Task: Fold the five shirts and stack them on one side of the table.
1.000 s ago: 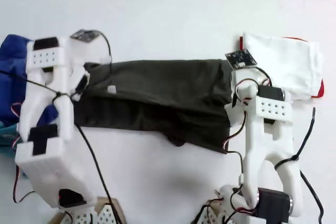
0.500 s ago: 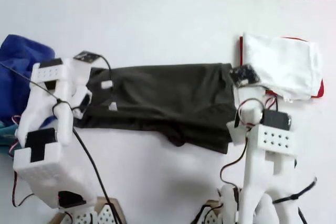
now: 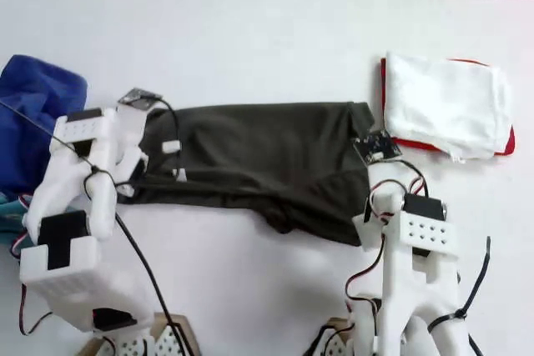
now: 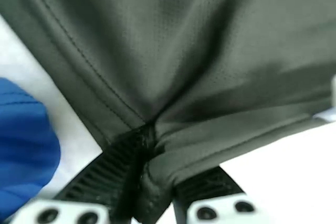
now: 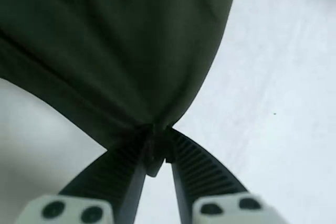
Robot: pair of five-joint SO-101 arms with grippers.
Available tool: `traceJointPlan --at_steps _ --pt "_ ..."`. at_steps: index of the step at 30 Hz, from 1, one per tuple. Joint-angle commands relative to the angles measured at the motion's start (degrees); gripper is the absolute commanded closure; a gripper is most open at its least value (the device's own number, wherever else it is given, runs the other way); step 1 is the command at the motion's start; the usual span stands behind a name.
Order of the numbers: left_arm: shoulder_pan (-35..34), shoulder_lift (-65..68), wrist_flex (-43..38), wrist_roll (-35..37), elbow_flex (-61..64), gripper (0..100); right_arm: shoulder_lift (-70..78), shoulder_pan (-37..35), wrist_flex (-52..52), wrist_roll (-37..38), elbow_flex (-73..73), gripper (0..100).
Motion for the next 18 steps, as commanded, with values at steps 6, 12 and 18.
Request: traceJointPlan --at_steps 6,12,18 --pt "-3.08 -1.67 6.59 -0.18 -7.16 77 -2.68 0.4 4.7 -0.09 -8.26 83.7" --pt "-7.21 -1.23 20.92 -0.18 -30.46 77 -2.68 0.4 9.27 -0.18 -21.1 83.9" --pt "-5.1 -1.05 26.37 0.44 -44.79 79 -2.07 -0.13 5.32 -6.68 -29.71 84.1"
